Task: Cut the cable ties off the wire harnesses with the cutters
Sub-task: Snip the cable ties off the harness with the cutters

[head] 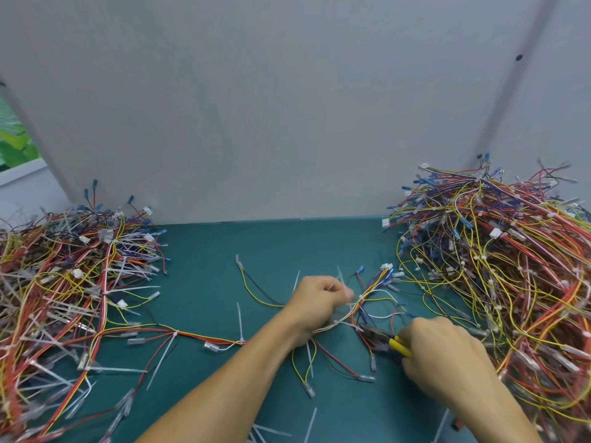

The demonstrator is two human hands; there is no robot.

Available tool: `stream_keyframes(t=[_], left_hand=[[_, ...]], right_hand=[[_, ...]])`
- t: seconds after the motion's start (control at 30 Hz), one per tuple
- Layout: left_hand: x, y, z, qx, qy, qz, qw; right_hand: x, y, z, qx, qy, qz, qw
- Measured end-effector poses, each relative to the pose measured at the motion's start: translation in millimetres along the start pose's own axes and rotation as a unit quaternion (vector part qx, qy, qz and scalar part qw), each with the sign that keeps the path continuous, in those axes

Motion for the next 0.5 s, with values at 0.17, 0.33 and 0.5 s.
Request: stream_keyframes(t=[0.17, 0.33, 0.5], left_hand=[[-26.3, -2.8, 4.0, -0.046, 0.061, 0.188, 0.979], [-32.1, 0.8, 15.4, -0.024, -0.001, 0.186, 0.982], [-26.4, 6.2, 19.0, 0.067, -0.033, -0.049, 0.996]], right_hand=[[-10.7, 15.9, -5.2, 0.005, -0.002, -0.095, 0.995], [-24.6, 16.8, -9.9, -0.032, 0.012, -0.113, 0.993], [-31.7, 4.1, -12.9, -0.068, 0.055, -0.069, 0.994]])
Point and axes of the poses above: each hand's wrist, its own z-axis away from the middle knuckle, its own x-axis out of the palm, y = z × x, the point moved 9 cm from there along -z, towards the middle knuckle, and after that the axes turned 8 degrees about x, right-handed, at the moved point
